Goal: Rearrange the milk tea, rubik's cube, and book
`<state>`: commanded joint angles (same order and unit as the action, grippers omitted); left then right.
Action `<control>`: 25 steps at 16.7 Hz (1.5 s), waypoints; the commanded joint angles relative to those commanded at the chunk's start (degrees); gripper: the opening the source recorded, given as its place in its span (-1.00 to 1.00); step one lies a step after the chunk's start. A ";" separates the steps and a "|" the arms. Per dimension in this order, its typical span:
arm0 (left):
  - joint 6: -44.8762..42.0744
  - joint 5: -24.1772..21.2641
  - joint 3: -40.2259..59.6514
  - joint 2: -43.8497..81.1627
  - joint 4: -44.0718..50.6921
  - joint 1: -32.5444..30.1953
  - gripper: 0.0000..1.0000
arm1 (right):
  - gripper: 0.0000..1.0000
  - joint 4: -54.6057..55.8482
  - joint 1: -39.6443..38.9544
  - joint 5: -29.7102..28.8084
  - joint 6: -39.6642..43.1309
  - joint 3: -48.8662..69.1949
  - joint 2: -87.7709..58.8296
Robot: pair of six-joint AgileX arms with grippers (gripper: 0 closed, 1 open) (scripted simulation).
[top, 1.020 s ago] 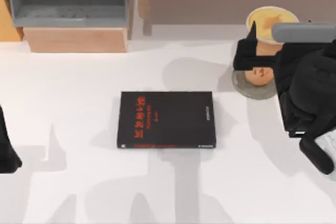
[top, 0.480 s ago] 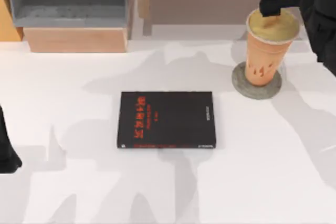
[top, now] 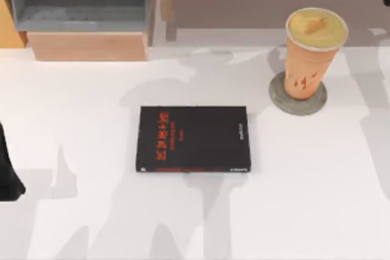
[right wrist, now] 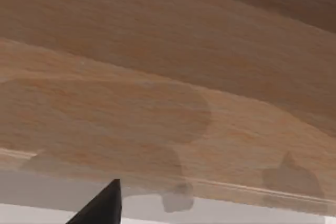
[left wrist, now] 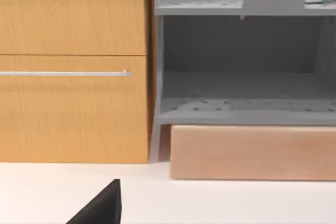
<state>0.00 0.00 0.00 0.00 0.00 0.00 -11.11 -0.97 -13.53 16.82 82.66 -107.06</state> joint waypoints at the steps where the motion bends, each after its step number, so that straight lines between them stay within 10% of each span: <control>1: 0.00 0.00 0.00 0.00 0.00 0.00 1.00 | 1.00 -6.04 2.02 1.30 1.22 3.02 -1.13; 13: 0.00 0.00 0.00 0.00 0.00 0.00 1.00 | 1.00 -59.79 19.29 12.63 11.94 26.99 -17.98; 25: 0.00 0.00 0.00 0.00 0.00 0.00 1.00 | 1.00 -59.12 20.22 13.34 12.48 24.65 -20.11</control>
<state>0.00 0.00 0.00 0.00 0.00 0.00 -70.23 19.25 -0.19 29.30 107.31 -127.17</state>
